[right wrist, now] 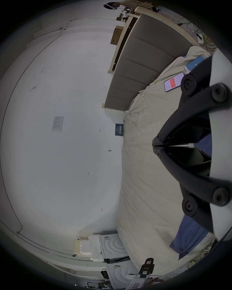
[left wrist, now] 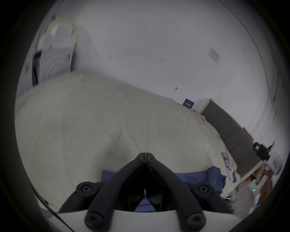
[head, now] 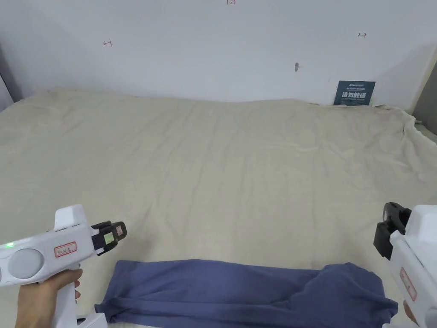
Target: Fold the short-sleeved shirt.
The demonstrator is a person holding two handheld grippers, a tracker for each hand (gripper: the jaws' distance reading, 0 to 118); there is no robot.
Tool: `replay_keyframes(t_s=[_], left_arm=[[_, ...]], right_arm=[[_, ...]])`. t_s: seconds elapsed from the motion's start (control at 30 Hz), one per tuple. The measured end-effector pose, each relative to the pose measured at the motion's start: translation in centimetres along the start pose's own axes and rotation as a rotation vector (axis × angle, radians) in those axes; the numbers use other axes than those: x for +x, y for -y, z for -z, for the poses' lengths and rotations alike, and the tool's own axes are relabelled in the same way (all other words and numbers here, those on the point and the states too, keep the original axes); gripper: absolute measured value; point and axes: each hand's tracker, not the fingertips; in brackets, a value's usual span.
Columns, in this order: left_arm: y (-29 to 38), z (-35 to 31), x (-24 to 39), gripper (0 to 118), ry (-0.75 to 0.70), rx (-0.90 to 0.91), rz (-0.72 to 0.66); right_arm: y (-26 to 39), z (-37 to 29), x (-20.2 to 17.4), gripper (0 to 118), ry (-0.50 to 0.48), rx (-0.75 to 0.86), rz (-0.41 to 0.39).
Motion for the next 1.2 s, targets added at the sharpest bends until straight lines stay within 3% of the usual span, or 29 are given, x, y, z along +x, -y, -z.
replay_keyframes(t_s=[0.3, 0.37, 0.43, 0.47, 0.5, 0.53, 0.67, 0.8, 0.9, 1.0, 1.07, 1.13, 1.2], left_arm=[[0.5, 2.8, -5.7, 2, 0.055, -0.27, -0.11], [0.9, 3.5, -6.3, 19, 0.031, -0.307, -0.1], [1.3, 4.2, -6.6, 63, 0.015, -0.338, -0.097], [1.6, 4.6, -6.7, 77, 0.008, -0.355, -0.094], [1.8, 5.0, -6.6, 88, 0.001, -0.37, -0.082], [1.9, 5.4, -6.5, 91, -0.002, -0.38, -0.068], [2.4, 6.9, -6.8, 89, 0.001, -0.416, -0.048], [3.0, 8.8, -8.3, 68, 0.014, -0.464, -0.066], [3.4, 9.0, -7.9, 65, 0.013, -0.464, -0.036], [3.5, 9.3, -8.5, 43, 0.028, -0.458, -0.023], [3.8, 9.6, -8.4, 41, 0.021, -0.452, -0.021], [4.2, 9.7, -8.6, 23, 0.038, -0.449, -0.018], [4.4, 10.0, -8.5, 14, 0.046, -0.458, -0.033]], right_arm=[[1.2, 1.6, -0.4, 0, 0.01, -0.057, 0.002], [1.4, 1.9, -0.6, 0, 0.01, -0.068, 0.002], [1.6, 2.3, -0.8, 0, 0.009, -0.078, 0.0], [1.7, 2.5, -0.8, 0, 0.008, -0.083, -0.001], [1.8, 2.7, -0.8, 0, 0.008, -0.089, -0.003], [1.9, 2.9, -0.9, 0, 0.008, -0.093, -0.005], [2.2, 3.4, -1.1, 0, 0.009, -0.108, -0.011], [2.4, 3.7, -1.2, 0, 0.011, -0.118, -0.017], [2.5, 3.8, -1.2, 0, 0.01, -0.126, -0.017], [2.6, 3.9, -1.1, 0, 0.013, -0.13, -0.02], [2.7, 3.9, -1.1, 0, 0.012, -0.133, -0.015], [2.7, 3.9, -1.0, 0, 0.012, -0.136, -0.013], [2.6, 3.6, -1.3, 0, 0.013, -0.137, -0.017]])
